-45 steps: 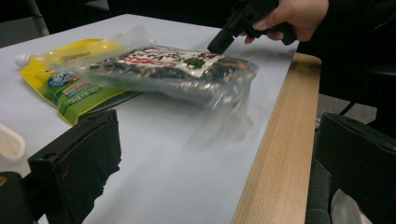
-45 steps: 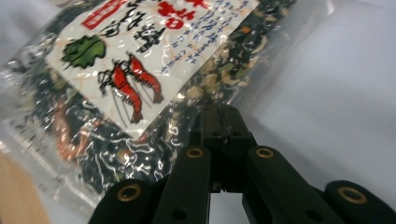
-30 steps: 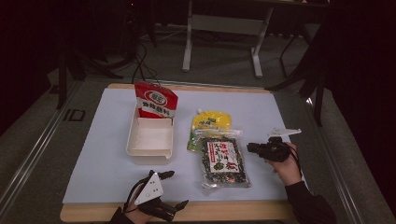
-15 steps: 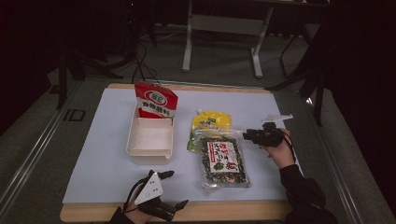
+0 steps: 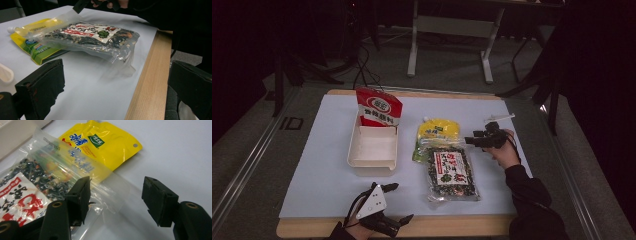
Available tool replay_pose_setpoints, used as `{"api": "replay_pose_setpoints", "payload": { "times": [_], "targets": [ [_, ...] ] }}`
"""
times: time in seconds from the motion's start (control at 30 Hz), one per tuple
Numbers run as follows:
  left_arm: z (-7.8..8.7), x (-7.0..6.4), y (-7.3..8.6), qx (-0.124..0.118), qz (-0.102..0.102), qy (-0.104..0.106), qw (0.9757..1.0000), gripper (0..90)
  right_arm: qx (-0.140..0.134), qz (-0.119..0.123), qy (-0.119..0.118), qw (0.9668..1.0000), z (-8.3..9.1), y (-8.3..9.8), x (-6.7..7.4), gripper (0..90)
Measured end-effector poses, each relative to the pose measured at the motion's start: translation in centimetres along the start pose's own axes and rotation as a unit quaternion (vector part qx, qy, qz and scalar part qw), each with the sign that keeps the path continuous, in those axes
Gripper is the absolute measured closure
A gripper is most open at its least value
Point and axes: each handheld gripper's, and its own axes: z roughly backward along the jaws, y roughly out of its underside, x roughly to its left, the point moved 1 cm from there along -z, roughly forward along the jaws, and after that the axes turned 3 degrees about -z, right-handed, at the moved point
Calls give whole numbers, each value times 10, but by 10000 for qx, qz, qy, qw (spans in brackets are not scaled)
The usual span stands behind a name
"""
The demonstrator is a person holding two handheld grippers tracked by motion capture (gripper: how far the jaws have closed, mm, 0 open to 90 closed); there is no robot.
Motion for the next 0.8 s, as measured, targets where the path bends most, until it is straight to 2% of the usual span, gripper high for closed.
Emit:
{"api": "replay_pose_setpoints", "payload": {
  "times": [0.07, 0.13, 0.23, 0.27, 0.3, 0.33, 0.4, 0.5, 0.6, 0.8],
  "targets": [
    [0, 0, 0, 3, 1, 4, 10000, 21, -7, -24, -104, 9999, -4, -2, -3, 397],
    [0, 0, 1, 7, 5, 6, 10000, 21, 98, 32, -186, 9998, -9, -3, -4, 409],
    [0, 1, 0, -5, 26, 3, 10000, 21, 227, 112, -308, 9992, -14, -4, -5, 477],
    [0, 1, 0, -6, 30, 8, 10000, 21, 305, 125, -379, 9987, -16, -5, -6, 564],
    [0, 1, 0, -8, 30, 10, 10000, 21, 327, 140, -431, 9984, -17, -5, -6, 593],
    [0, 1, 0, -6, 20, 0, 10000, 21, 362, 159, -405, 9984, -17, -5, -6, 634],
    [0, 1, 0, -7, 28, -1, 10000, 21, 498, 232, -400, 9977, -17, -6, -5, 782],
    [0, 1, 0, -11, 20, -28, 10000, 21, 556, 400, -390, 9969, -15, -7, -3, 895],
    [1, 1, 0, 5, 42, -33, 10000, 21, 618, 552, -306, 9961, -13, -8, 1, 900],
    [2, 1, -2, -36, 41, -60, 10000, 21, 414, 740, -332, 9958, 4, -14, 12, 900]
  ]
}}
